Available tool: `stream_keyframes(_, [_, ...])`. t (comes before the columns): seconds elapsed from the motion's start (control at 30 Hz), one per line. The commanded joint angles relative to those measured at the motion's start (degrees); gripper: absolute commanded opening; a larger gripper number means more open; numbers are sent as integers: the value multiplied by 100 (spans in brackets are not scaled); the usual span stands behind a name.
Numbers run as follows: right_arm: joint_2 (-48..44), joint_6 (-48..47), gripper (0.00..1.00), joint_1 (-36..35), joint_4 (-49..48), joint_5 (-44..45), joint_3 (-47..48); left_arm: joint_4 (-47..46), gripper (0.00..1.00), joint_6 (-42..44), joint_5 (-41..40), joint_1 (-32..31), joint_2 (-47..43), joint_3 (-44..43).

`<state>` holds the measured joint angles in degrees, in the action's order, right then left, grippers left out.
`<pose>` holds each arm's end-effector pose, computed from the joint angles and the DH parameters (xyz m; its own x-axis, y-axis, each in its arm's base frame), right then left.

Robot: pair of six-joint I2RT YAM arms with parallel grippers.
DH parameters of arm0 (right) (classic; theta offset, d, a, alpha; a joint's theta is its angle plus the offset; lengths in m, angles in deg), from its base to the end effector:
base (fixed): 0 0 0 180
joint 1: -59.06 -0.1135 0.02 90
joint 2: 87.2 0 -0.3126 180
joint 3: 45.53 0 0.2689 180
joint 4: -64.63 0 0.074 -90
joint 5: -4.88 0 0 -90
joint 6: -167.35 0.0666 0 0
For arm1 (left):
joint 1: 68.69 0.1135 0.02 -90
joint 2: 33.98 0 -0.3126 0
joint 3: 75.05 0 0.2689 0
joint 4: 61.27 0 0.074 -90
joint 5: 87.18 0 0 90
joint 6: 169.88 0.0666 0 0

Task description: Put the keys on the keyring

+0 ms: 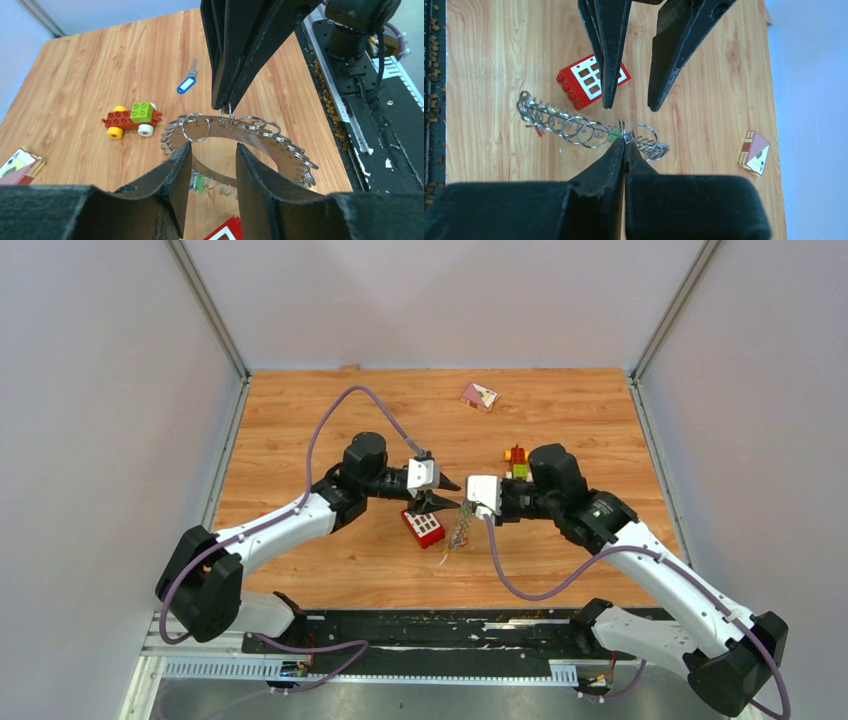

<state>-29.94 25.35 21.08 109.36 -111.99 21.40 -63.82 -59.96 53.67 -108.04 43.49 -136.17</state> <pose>0.1590 0.1623 0.3450 0.3836 -0.5923 -0.7085 -0.8743 0.0142 -0.4852 0.2170 -0.2447 0.3153 0.1614 0.1458 -0.9761 0.9867 -0.0415 0.1570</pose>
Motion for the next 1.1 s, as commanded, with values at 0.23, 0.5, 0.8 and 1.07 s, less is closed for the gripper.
stream_keyframes(0.23, [186,843,0,-18,-158,-271,388,187,44,98,142,-167,149,-379])
stream_keyframes(0.5, [385,1266,0,84,4,-507,650,174,36,40,99,-272,62,-332])
stream_keyframes(0.8, [550,1438,0,206,169,-611,780,215,28,80,-76,-292,-18,-319])
stream_keyframes(1.07, [641,1474,0,236,312,-601,810,205,15,34,-107,-292,-23,-361])
